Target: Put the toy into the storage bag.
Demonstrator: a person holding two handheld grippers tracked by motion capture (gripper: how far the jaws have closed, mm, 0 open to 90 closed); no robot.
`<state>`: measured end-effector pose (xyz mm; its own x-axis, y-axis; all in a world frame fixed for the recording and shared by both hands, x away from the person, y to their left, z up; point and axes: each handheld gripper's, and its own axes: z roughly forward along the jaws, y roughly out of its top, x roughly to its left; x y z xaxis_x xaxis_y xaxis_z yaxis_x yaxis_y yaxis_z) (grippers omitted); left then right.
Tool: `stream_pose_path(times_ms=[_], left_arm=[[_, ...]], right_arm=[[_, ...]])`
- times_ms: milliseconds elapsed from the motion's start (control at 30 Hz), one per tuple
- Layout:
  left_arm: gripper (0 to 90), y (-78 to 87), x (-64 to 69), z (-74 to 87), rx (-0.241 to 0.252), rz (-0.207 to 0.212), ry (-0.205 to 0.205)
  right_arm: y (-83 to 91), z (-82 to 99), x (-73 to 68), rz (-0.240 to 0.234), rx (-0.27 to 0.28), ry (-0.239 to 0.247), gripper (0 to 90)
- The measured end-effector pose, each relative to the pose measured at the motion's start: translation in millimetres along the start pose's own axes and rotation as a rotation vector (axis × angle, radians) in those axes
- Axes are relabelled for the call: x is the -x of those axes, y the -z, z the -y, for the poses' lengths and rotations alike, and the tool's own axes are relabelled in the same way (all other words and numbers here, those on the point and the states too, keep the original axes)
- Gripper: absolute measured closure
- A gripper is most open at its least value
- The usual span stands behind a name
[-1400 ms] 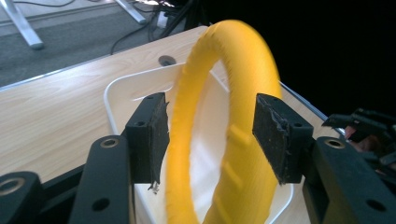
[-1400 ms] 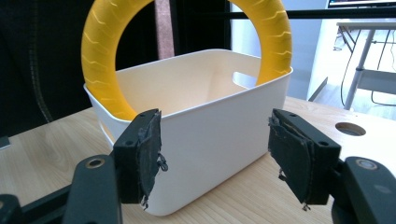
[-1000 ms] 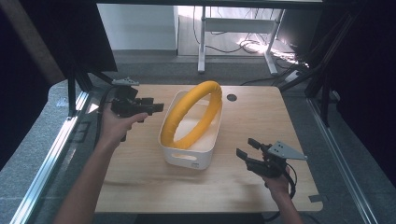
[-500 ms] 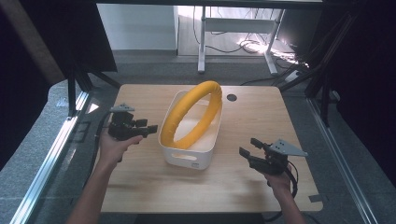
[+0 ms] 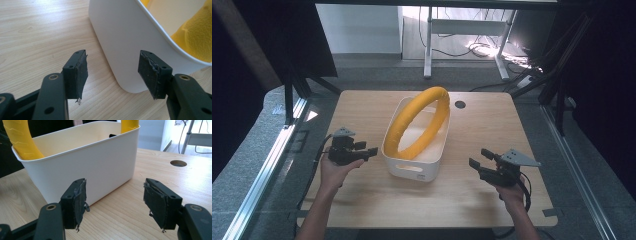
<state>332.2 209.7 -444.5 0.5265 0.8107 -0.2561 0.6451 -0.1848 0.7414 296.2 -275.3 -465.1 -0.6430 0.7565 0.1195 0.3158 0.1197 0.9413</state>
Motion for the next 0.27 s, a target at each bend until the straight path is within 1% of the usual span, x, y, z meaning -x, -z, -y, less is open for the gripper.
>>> stream_pose_path(times_ms=[267], left_arm=[[39.1,-3.8,-0.7,4.4,0.005,0.013,0.01]], right_arm=[[-0.5,1.0,0.3,0.002,-0.008,0.0,35.1]])
